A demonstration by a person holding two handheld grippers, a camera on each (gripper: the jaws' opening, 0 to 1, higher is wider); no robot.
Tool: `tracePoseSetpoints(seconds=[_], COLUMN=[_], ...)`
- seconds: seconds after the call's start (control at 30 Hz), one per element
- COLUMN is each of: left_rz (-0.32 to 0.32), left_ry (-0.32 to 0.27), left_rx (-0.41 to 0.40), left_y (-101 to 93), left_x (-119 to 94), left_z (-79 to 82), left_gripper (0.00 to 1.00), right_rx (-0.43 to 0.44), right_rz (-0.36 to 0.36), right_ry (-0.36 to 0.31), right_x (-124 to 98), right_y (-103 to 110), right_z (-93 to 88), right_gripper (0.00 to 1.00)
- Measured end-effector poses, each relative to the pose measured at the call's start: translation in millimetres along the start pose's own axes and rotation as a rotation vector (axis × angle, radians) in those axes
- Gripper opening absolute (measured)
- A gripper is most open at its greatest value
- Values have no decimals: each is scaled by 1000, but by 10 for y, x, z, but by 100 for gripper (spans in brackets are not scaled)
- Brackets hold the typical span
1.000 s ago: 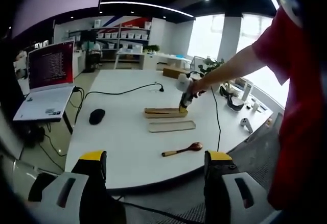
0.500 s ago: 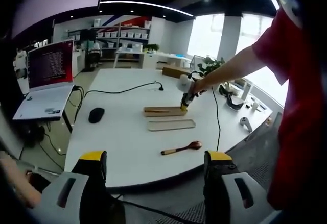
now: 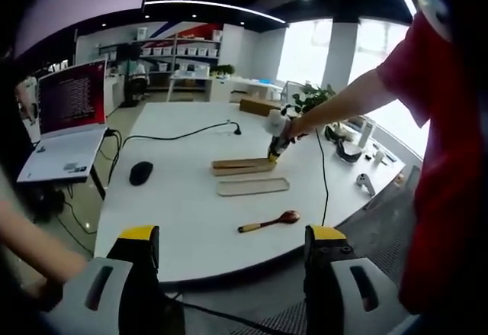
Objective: Arrange the utensils inside the cutlery case until each visible utensil rests in its matching compartment.
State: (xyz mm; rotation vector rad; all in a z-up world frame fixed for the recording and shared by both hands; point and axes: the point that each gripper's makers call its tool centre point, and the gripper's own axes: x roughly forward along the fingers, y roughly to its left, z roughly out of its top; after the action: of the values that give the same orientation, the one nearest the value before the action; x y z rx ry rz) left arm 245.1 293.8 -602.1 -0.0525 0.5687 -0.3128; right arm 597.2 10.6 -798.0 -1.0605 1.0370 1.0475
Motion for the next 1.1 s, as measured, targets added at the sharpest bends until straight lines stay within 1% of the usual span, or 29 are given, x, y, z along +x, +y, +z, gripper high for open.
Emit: tracePoseSetpoints(seconds=[0.07,0.13,0.17,0.2,0.23,0.3,0.4,0.47,0.53,0.6,0.67,0.73,0.83,0.87,0.93,1.07,1.1], left_rz=[-9,-20,-24,-43,-76,-89,-68,-68,-71,-68,-62,-61,-51,-46,-49,-54,-57], left_ry=[-9,-14,-17,-35,-94,-124,-102,-100,-113,-124,-135,-145,-142,-159,-162,-160,-159], left_rx=[3,1,-1,-18,-75,-128,-85,-49,-33,-22,-1,21,57,75,68,72,75], left_y=[-9,-22,-31,-64,-127,-138,-109,-112,-110,-92,-81,-89,-101,-107,-113,-129,-90], left_x=[9,21,22,17,-2,-41,-101,-143,-191,-226,-256,-272,-294,-318,-340,-347,-355], left_z=[25,48,58,103,209,263,209,213,247,270,286,295,290,312,300,273,251], left_gripper=[80,80,80,81,83,86,86,86,86,86,86,86,86,86,86,85,85], right_rx=[38,49,47,40,34,34,38,37,61,69,48,50,53,55,85,66,61], right_rz=[3,-8,-4,-4,-9,-11,-12,-21,-11,-11,-18,-25,-24,-18,-11,-14,-12], right_ry=[-58,-81,-82,-88,-94,-102,-114,-119,-138,-140,-141,-141,-149,-153,-142,-155,-157], right_x=[-124,-206,-236,-288,-321,-407,-539,-638,-731,-807,-882,-950,-1025,-1056,-1079,-1122,-1132], right_y=[56,83,110,154,168,204,262,283,333,397,458,498,551,580,624,746,781], right_z=[126,182,191,214,230,259,300,321,355,366,370,375,391,393,371,373,379], right_gripper=[5,6,6,7,7,7,8,10,13,16,14,15,15,15,16,15,15])
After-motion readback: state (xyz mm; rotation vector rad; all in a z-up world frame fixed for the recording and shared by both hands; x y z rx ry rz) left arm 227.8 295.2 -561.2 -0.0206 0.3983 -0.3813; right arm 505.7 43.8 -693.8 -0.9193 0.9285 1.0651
